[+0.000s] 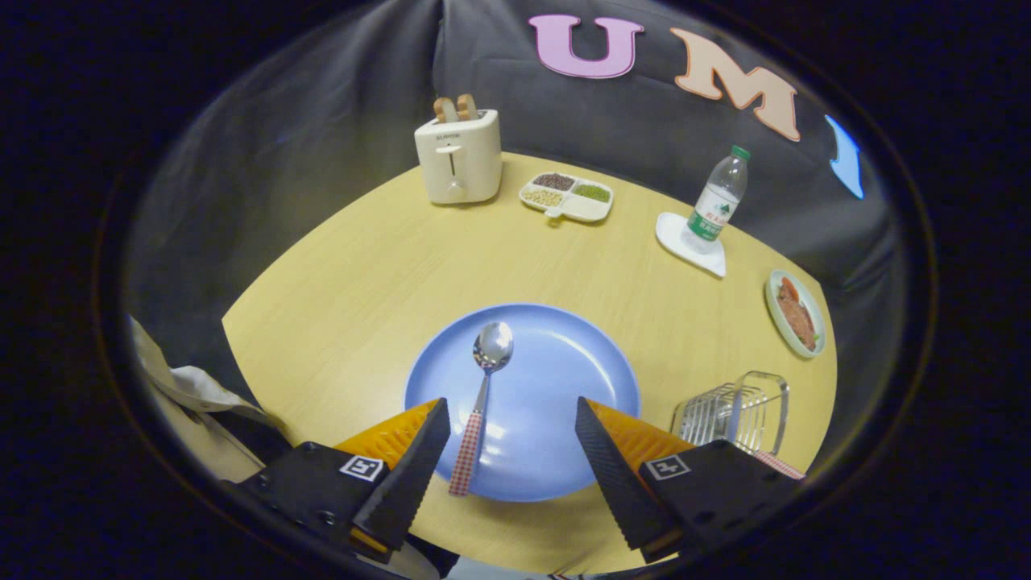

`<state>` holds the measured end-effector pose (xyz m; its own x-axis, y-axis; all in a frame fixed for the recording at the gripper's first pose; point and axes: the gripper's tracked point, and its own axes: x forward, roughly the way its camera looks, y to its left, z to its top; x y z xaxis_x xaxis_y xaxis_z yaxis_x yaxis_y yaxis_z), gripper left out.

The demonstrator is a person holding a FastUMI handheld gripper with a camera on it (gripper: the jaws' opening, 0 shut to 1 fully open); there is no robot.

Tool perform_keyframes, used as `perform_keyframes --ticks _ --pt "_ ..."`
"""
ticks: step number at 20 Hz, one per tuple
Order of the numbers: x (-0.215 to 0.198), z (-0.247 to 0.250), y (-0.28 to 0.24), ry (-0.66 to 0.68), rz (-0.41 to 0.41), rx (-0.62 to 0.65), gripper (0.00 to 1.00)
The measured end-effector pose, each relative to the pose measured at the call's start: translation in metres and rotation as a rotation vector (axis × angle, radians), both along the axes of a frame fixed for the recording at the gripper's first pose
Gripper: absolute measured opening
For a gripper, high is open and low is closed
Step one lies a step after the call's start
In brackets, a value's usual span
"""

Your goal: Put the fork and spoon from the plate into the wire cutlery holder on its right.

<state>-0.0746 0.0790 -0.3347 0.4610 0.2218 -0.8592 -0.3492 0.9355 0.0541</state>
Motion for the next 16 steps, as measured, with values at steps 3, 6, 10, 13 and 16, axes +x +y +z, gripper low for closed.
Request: perform_keyframes --ticks 3,6,10,13,16 --pt "-0.008 -0.018 0.008 0.047 0.004 0.003 1.0" --pt "-0.012 -0.034 0.011 0.08 -0.001 -0.007 1.0" --pt "-0.022 -0.05 0.012 0.13 -0.029 -0.017 0.78" --pt "-0.028 -0.058 0.017 0.158 -0.049 0.004 0.57" --pt "-0.033 -0.058 0.017 0.175 -0.055 0.009 0.36"
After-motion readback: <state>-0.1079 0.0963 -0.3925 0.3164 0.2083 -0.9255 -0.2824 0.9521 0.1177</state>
